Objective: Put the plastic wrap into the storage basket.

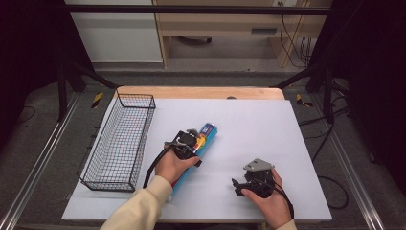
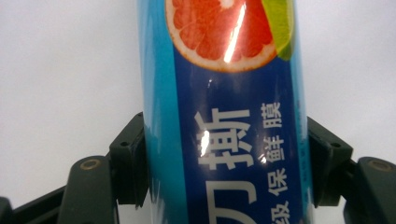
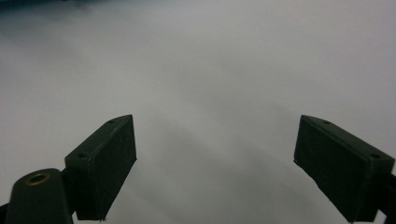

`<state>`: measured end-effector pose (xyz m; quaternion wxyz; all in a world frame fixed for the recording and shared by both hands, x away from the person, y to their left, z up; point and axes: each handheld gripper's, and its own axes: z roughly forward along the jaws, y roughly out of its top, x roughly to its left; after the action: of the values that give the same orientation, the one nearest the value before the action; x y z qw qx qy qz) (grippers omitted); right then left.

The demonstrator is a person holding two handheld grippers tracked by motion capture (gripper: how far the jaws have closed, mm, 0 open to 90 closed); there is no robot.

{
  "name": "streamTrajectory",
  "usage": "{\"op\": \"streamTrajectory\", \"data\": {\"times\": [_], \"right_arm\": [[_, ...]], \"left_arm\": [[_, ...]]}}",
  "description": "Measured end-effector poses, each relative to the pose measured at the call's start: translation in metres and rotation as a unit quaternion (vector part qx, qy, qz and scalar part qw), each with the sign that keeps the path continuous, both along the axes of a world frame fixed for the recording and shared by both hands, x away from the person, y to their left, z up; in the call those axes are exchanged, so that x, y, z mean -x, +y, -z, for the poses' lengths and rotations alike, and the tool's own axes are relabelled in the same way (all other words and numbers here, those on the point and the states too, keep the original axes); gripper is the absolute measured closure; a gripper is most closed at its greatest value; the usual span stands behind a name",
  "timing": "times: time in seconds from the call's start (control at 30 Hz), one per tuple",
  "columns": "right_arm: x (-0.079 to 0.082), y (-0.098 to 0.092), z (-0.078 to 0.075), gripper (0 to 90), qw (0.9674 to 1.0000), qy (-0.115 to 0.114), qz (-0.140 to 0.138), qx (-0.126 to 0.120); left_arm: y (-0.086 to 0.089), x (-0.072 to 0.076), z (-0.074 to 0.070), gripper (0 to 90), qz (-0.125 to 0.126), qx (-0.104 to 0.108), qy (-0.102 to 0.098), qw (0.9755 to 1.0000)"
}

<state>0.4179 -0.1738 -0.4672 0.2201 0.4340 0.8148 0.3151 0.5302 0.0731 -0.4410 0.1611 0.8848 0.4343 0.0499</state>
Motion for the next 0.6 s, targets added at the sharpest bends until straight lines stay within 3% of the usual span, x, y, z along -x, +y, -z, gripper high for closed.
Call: {"op": "streamTrajectory", "data": {"times": [0.6], "right_arm": [[0.000,-0.001,-0.001,13.4,1.0000,-0.004,0.000,0.002]], "left_arm": [[0.014,0.010,-0.030,30.9,0.004,0.014,-0.023,0.9996]]}}
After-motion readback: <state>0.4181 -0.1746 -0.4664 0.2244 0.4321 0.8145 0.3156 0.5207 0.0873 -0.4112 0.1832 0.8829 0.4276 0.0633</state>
